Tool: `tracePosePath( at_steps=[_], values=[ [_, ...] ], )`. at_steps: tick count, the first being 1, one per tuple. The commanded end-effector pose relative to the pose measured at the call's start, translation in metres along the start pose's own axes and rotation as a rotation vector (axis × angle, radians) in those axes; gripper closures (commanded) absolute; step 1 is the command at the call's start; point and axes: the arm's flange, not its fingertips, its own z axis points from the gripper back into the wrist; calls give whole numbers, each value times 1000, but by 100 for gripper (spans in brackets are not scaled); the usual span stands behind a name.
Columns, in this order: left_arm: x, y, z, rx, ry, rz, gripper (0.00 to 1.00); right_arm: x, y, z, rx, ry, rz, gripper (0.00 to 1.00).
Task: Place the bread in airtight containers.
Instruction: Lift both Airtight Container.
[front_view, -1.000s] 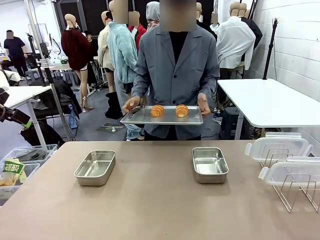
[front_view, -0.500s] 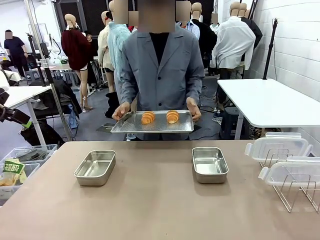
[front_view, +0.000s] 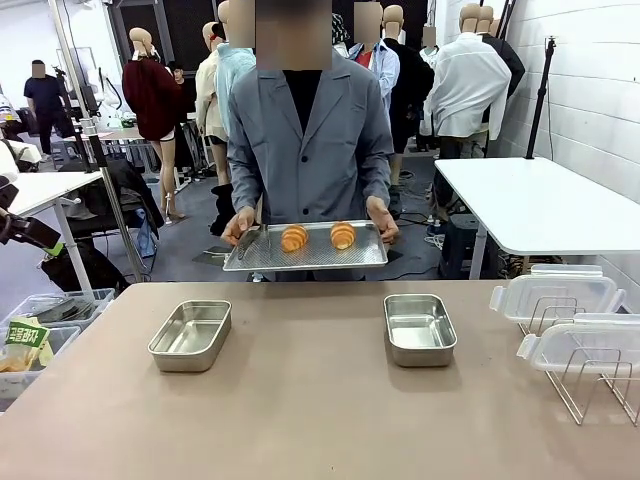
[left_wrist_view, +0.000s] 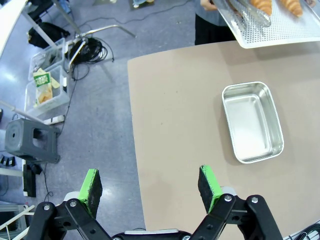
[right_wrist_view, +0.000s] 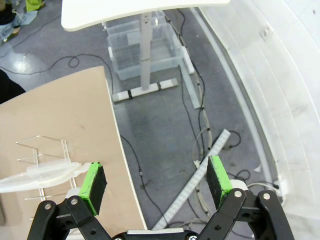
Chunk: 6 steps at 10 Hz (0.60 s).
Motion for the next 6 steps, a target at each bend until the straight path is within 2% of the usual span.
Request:
tracePosePath(
  at_steps=[1,6],
  values=[
    [0,1,1,4,-2,-1,0,-1,0,-1,-6,6,15,0],
    [0,0,0,0,0,0,0,0,0,0,0,0,0,0]
  ],
)
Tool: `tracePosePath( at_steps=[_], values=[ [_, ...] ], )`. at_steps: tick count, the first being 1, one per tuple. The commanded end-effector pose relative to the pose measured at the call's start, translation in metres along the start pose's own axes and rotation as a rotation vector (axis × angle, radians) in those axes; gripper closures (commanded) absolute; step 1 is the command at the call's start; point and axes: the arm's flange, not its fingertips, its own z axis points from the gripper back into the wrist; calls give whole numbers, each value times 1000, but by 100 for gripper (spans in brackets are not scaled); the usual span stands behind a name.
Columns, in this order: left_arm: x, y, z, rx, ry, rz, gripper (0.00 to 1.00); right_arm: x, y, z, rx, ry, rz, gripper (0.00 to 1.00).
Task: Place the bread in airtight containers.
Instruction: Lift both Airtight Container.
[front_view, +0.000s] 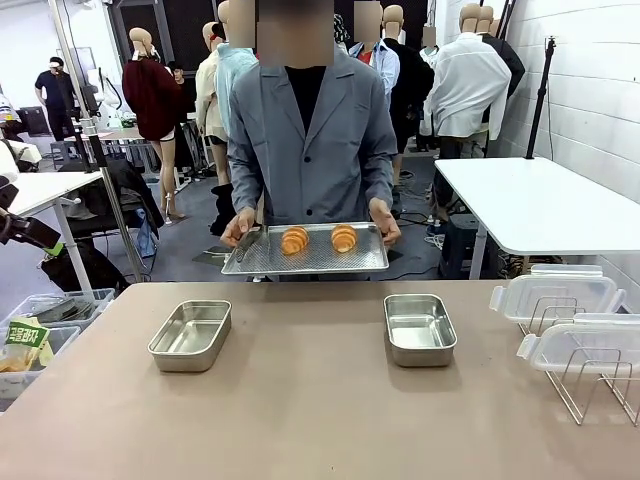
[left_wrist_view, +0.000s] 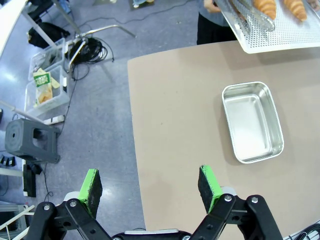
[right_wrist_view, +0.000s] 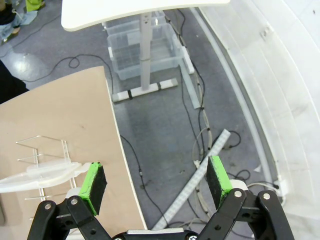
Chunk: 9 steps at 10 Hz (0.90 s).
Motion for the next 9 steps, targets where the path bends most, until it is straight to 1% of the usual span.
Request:
tracePosePath(
  at_steps=[1,2,3,4,5,6,7,8,9],
  values=[
    [13,-18,4,11,-8,-16,0,9,20,19,17,-30,31,0],
    [29,-44,11,-10,-27,-19,0,19,53,49,47,-69,98,0],
    [37,-58,16,-9,-19,-7,0,24,72,64,77,-78,137,0],
    [47,-83,23,-53,-20,-30,0,29,100,89,112,-94,186,0],
    [54,-99,25,-47,22,-15,0,30,122,109,144,-103,203,0],
    [61,-115,25,-50,45,9,0,26,159,129,200,-70,292,0],
    [65,-124,21,-84,69,31,0,15,196,136,195,13,394,0],
    [69,-129,7,-121,90,30,0,0,231,136,206,56,490,0],
    [70,-137,-5,-176,129,28,0,-13,249,134,256,77,539,0]
  ],
)
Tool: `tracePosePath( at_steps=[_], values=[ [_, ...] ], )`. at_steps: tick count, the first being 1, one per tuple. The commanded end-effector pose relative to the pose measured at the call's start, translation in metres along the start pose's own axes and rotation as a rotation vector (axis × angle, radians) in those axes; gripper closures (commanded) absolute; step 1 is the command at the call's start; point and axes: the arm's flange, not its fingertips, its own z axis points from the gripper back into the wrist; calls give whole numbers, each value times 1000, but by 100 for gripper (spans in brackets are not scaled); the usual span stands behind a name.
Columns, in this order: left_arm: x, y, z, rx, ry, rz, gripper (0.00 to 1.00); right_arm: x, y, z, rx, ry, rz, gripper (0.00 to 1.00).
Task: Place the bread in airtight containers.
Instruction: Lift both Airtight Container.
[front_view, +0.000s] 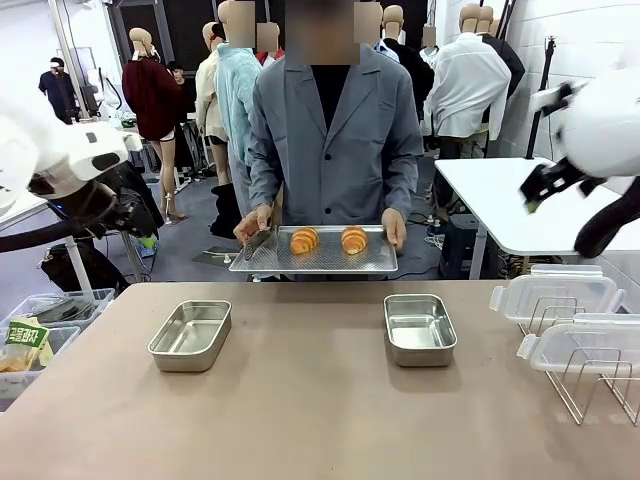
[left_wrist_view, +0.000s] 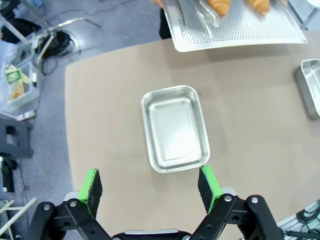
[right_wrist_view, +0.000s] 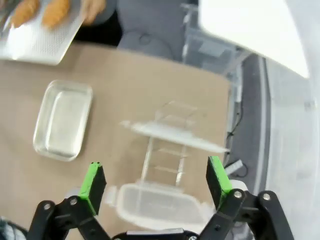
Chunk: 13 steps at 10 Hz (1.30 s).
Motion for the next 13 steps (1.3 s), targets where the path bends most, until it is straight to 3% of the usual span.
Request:
tracePosePath(
  at_steps=[1,2,3,4,5,7,10,13],
  values=[
    [10,-1,-17,-83,78,23,0,-7,19,-15,-2,73,87,0],
    [0,0,0,0,0,0,0,0,0,0,0,0,0,0],
    [0,0,0,0,0,0,0,0,0,0,0,0,0,0],
    [0,0,0,0,0,0,0,-3,27,-10,24,46,57,0],
    [3,-5,-13,-31,28,10,0,-7,26,-5,22,13,-7,0],
    [10,-6,-36,-68,112,41,0,8,74,-28,16,86,93,0],
    [10,3,-73,-77,248,91,0,22,124,-86,5,238,110,0],
    [10,9,-117,-98,332,128,0,6,142,-143,12,355,62,0]
  ],
)
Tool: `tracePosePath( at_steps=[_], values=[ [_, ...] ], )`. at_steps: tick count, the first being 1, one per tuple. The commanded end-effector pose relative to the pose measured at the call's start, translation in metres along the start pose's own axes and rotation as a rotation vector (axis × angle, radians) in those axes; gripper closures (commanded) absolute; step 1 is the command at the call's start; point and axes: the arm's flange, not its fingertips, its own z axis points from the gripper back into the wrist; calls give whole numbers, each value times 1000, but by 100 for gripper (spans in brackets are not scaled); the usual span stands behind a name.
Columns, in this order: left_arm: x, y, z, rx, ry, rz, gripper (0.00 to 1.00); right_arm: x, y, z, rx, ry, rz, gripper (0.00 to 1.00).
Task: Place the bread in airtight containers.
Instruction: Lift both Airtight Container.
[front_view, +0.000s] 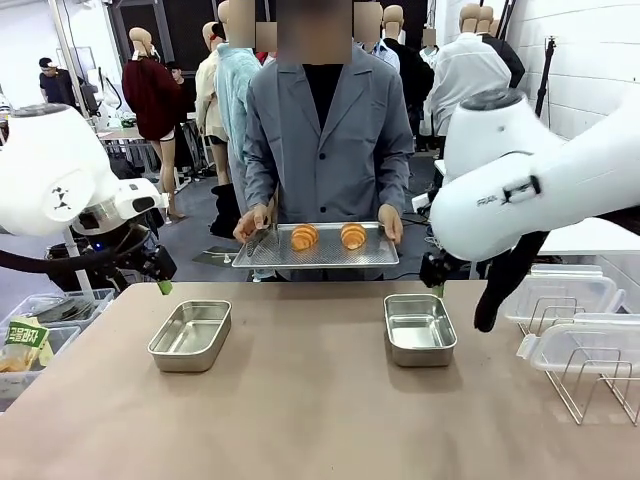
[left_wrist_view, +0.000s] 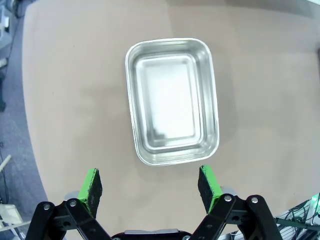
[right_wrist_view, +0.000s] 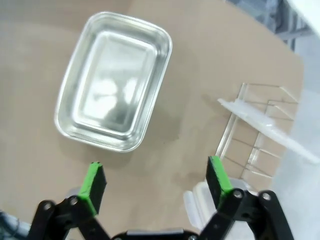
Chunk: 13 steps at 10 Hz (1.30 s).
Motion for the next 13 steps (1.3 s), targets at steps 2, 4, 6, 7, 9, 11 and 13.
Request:
tracePosePath(
  at_steps=[2,4,6,7,9,11,13],
  values=[
    [20,8,-22,-81,61,27,0,11,4,-32,42,76,-86,0],
    [10,5,-22,-28,41,27,0,2,-1,-31,22,63,-36,0],
    [17,6,-34,-46,59,41,0,2,-1,-42,37,86,-54,0],
    [16,4,-35,-40,31,13,0,8,3,-45,-29,45,-138,0],
    [28,11,-48,-66,74,34,0,26,16,-55,17,-2,-174,0],
    [38,18,-63,-73,117,41,0,34,15,-71,66,4,-218,0],
    [50,23,-84,-89,151,48,0,40,16,-90,83,31,-238,0]
  ],
)
